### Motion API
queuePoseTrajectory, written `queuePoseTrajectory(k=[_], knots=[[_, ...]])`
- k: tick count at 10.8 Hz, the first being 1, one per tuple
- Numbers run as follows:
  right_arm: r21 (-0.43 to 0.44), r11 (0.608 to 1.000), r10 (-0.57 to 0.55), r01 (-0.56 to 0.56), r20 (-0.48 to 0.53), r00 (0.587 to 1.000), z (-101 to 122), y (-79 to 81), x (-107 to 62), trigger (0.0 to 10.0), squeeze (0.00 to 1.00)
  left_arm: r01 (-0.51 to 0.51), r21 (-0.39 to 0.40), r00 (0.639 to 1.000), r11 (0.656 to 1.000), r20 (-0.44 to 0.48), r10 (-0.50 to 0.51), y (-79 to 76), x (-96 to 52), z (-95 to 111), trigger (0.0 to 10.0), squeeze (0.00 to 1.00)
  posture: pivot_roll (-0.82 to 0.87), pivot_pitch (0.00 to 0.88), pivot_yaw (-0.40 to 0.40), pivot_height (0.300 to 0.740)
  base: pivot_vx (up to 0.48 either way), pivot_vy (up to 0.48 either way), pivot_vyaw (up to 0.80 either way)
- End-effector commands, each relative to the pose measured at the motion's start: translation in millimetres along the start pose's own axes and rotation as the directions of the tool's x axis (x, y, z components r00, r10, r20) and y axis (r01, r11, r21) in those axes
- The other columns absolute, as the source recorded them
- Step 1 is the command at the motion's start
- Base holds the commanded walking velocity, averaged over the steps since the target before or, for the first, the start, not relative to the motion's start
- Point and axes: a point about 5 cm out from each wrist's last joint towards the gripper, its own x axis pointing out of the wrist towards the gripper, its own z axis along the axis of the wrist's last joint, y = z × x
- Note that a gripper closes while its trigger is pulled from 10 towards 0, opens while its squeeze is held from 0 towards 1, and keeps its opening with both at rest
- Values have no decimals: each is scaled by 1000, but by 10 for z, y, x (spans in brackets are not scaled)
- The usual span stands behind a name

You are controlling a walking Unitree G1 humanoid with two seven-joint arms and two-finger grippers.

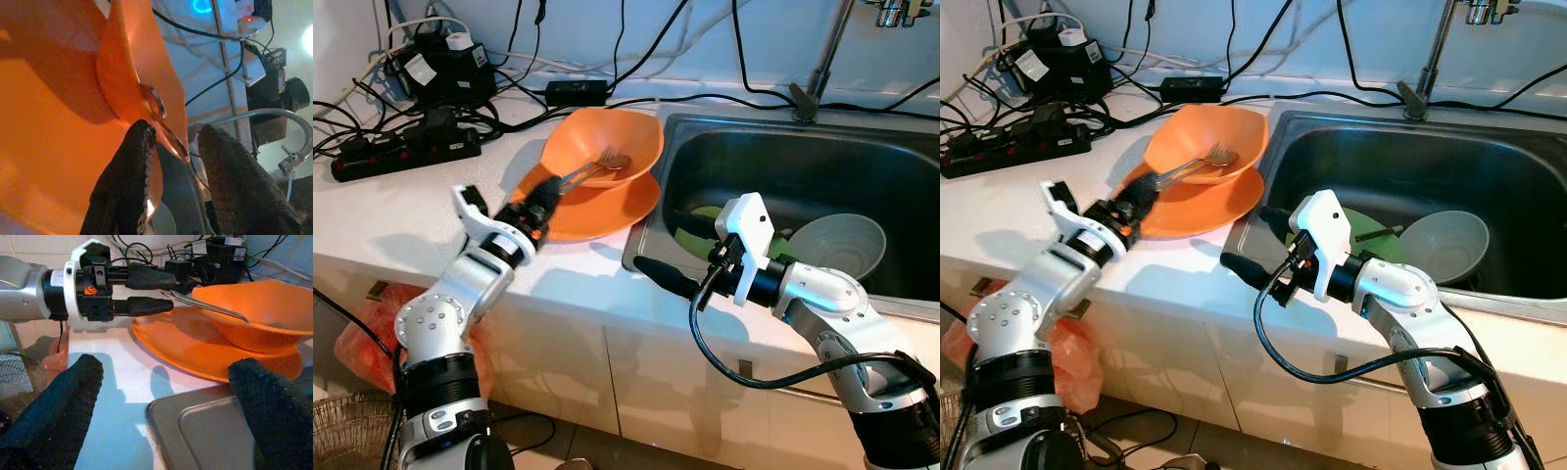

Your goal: Kitchen organization

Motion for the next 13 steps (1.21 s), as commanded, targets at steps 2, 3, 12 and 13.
queuePoseTrajectory(k=[2,3,12,13], knots=[[-19,1000,-2,2,6,1000,37,20,-5,10000,0,0,1,1000,1000,-21,0,-37,40,-16,10000,0,95,44,106,740,0,0,0],[-18,1000,-3,3,5,1000,34,21,-6,10000,0,0,0,1000,1000,-22,0,-39,45,-16,10000,0,95,46,108,740,0,0,0],[-9,1000,-5,5,6,1000,11,42,-2,10000,0,-26,-29,1000,999,-16,26,-46,93,25,10000,0,100,49,112,740,0,0,0],[-9,1000,-5,5,6,1000,10,41,-1,10000,0,-25,-30,999,999,-26,24,-49,98,5,10000,0,100,50,114,740,0,0,0]])
